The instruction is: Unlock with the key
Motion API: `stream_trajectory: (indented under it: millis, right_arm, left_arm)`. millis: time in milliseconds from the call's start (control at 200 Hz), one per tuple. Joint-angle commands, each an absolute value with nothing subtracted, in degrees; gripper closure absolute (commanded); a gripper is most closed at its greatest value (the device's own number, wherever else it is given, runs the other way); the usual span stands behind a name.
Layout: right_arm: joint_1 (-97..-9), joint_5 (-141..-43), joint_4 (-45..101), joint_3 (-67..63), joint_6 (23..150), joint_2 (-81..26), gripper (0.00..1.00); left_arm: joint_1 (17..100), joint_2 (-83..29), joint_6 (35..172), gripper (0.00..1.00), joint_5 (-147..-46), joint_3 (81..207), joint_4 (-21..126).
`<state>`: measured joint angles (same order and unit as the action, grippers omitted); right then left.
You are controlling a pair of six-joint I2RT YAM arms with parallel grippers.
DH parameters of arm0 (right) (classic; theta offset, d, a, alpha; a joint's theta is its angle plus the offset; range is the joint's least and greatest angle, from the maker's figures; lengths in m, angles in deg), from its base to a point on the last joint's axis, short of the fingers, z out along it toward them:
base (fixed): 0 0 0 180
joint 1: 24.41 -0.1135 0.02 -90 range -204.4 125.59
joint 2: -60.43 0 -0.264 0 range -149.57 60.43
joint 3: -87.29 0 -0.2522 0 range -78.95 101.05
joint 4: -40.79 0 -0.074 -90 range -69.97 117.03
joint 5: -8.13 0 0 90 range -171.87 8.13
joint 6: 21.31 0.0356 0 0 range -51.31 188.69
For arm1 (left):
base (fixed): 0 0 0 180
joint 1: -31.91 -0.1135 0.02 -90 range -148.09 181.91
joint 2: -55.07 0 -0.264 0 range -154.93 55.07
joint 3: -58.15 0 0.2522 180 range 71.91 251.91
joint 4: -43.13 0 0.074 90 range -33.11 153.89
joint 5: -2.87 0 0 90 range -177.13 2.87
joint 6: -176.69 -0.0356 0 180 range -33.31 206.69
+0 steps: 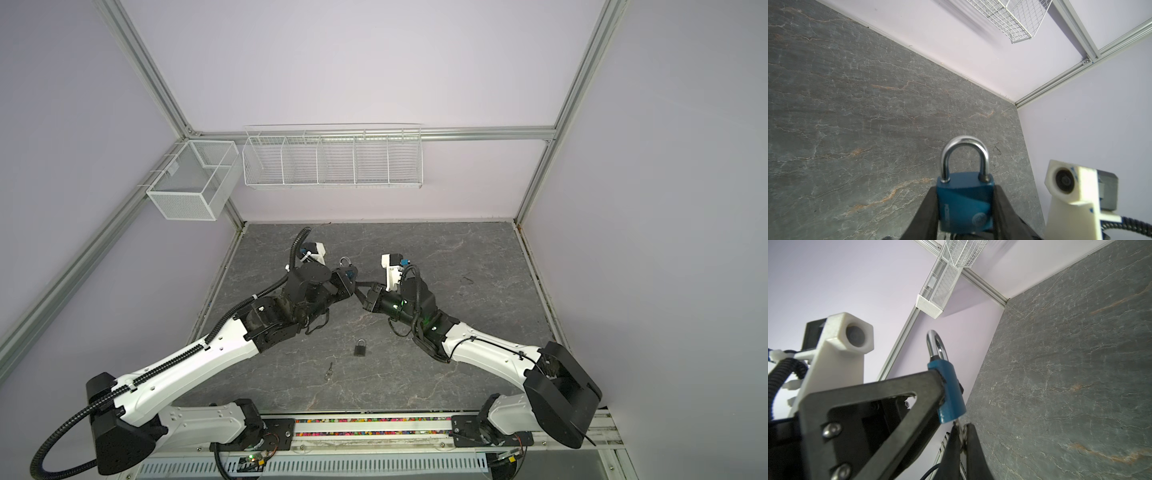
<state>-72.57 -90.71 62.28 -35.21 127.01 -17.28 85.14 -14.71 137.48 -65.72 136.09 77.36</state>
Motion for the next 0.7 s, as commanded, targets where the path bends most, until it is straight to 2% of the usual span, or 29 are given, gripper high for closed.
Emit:
stream_trajectory:
  millis: [0, 695]
  right_arm:
    - [-72.44, -93.21, 67.9, -33.09, 128.93, -16.62, 0.94]
    - [-71.51, -96.21, 75.26, -33.75, 134.73, -14.89, 0.94]
  left_arm:
    - [85.45, -13.34, 140.13, 1.0, -72.17, 135.01, 72.66]
    - [83.27, -9.84, 142.79, 1.0, -82.44, 127.18, 62.02]
